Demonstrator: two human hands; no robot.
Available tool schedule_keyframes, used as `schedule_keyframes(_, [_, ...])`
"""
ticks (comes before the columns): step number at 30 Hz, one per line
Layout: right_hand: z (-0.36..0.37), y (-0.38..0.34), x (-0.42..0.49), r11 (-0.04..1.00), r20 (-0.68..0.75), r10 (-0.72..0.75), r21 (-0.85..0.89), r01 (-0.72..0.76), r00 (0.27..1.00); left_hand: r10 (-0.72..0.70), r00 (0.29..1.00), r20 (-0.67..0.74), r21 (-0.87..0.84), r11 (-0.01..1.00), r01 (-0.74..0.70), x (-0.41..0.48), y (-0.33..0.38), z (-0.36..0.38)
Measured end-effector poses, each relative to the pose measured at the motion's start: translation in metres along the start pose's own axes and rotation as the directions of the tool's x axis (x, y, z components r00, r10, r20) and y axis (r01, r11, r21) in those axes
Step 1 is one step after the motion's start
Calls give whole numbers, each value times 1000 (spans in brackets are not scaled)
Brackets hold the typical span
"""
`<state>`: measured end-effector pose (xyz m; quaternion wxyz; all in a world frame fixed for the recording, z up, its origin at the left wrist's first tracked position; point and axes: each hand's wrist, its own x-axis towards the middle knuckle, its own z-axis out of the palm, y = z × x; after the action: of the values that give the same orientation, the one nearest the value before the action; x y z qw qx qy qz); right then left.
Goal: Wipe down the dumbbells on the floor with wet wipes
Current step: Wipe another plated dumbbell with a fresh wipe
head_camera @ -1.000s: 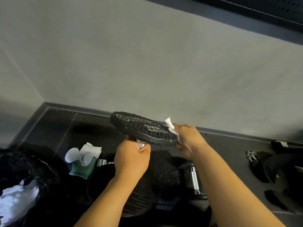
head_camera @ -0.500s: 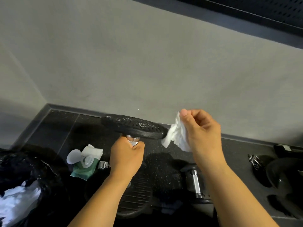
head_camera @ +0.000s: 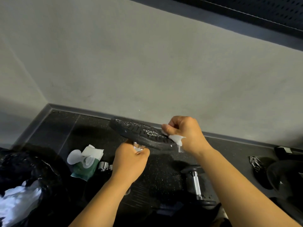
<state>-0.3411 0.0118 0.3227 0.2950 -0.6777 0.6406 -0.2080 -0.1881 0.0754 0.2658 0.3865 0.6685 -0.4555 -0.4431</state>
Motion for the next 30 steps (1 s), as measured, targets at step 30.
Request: schedule_keyframes(30, [7,32,32,973,147,-47,-216,78,988,19,981,192,-7,1000,-19,-3,4,13])
